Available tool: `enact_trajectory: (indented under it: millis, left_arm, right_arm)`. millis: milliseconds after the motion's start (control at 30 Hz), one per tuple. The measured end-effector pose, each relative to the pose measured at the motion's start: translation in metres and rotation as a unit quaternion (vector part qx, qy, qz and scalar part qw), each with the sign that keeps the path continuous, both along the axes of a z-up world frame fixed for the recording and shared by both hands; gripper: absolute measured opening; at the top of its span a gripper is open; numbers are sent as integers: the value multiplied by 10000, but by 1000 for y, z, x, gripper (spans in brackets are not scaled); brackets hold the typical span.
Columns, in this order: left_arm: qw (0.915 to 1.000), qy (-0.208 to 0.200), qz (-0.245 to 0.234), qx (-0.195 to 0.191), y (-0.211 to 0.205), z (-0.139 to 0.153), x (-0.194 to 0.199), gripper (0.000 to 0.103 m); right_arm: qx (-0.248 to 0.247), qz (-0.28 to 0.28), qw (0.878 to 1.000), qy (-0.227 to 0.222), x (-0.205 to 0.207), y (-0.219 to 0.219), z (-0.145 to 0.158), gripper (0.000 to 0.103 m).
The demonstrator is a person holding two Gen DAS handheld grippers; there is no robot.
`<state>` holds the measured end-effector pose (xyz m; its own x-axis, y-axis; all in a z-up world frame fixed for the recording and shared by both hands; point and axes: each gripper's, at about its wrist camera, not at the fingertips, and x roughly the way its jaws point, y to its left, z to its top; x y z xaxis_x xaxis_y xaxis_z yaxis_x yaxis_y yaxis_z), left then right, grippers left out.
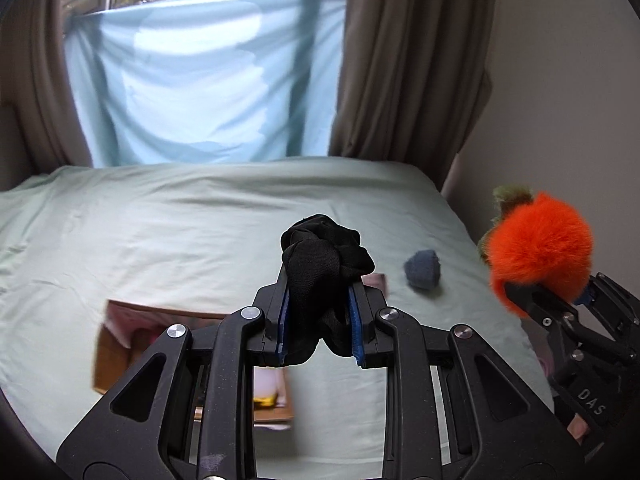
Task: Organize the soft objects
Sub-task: 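Carry the black sock and orange pompom over the box with both tools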
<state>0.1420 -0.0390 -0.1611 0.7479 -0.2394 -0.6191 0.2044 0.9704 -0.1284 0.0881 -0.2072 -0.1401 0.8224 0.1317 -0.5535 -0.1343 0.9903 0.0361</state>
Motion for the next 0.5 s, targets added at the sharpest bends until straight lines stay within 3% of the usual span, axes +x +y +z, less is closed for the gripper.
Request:
enact_trajectory:
  millis: [133, 267, 500]
  left_arm:
    - [9998, -19, 133, 137, 55, 20, -7, 21]
    - [9994, 28, 243, 230, 108, 26, -8, 21]
    - [9985, 354, 251, 325, 189, 4, 2, 21]
  right_arm:
    - [78, 92, 9999, -37, -7, 49, 17, 36]
    - [153, 112, 9998, 75, -3, 91, 11, 36]
    - [280, 65, 9986, 450, 14, 158, -14, 36]
